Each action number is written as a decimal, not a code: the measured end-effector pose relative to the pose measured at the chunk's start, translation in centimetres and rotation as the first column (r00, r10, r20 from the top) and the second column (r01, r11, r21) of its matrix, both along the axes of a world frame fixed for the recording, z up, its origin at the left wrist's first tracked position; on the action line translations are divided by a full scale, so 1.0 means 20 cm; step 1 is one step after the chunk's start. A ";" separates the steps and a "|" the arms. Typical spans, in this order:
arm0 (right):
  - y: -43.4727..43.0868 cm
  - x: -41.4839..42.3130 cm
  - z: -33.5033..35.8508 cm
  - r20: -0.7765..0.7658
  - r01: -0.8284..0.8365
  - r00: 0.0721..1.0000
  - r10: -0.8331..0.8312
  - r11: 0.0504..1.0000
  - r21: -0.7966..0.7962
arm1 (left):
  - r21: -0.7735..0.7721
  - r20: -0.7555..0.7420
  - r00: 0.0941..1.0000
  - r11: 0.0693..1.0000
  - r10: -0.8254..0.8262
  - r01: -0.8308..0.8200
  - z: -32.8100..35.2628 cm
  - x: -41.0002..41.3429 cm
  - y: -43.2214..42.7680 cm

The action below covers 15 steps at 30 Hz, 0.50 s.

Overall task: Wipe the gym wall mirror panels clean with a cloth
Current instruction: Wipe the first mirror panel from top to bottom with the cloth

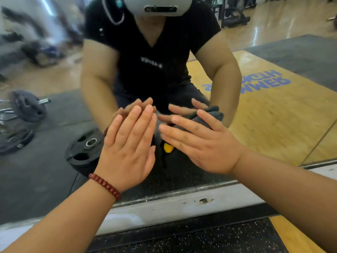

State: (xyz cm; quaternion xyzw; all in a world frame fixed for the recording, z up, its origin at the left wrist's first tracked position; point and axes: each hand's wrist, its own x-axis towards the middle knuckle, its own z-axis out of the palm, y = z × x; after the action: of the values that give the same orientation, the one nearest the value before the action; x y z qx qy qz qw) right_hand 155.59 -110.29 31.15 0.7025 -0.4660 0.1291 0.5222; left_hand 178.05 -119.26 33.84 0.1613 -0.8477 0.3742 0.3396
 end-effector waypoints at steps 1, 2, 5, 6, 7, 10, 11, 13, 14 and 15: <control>0.02 -0.02 -0.01 -0.030 0.003 1.000 -0.002 0.999 0.038 | -0.003 0.004 1.000 1.000 -0.002 0.002 0.02 0.00 -0.01; 0.03 -0.03 0.00 -0.048 0.012 0.999 -0.009 0.998 0.062 | -0.010 0.015 1.000 1.000 -0.004 0.004 0.04 -0.01 -0.02; 0.02 -0.02 0.11 -0.063 0.005 0.998 -0.004 1.000 0.011 | -0.056 0.031 1.000 0.998 0.005 -0.003 0.04 -0.04 -0.04; 0.00 -0.02 0.14 -0.060 -0.020 0.998 0.019 1.000 -0.020 | -0.064 0.022 1.000 0.998 0.007 -0.006 0.04 -0.04 -0.05; -0.01 -0.02 0.16 -0.055 -0.048 0.997 0.046 0.998 -0.042 | -0.067 0.014 1.000 0.998 0.009 -0.008 0.03 -0.05 -0.06; 0.04 -0.07 0.07 -0.109 -0.002 0.994 0.003 1.000 0.010 | -0.067 0.020 1.000 0.998 0.009 -0.008 0.03 -0.04 -0.05; 0.08 -0.10 0.01 -0.149 0.042 0.988 -0.033 0.997 0.058 | -0.057 0.024 1.000 0.998 0.003 -0.001 0.04 -0.03 -0.04; 0.12 -0.11 -0.01 -0.175 0.099 0.982 -0.076 0.987 0.125 | -0.054 0.019 1.000 0.998 -0.019 0.020 0.07 -0.04 -0.02; 0.11 -0.10 0.04 -0.131 0.085 0.989 -0.071 0.991 0.102 | -0.063 0.011 0.999 0.997 -0.033 0.033 0.10 -0.04 -0.01; 0.08 -0.08 0.13 -0.063 0.049 0.997 -0.046 0.998 0.038 | -0.077 -0.006 0.999 0.996 -0.045 0.044 0.13 -0.06 0.00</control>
State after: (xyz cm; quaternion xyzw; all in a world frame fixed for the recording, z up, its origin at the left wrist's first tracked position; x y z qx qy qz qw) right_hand 153.92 -108.63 33.65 0.7051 -0.4686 0.0854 0.5253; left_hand 176.93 -119.25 36.44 0.1308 -0.8347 0.3983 0.3571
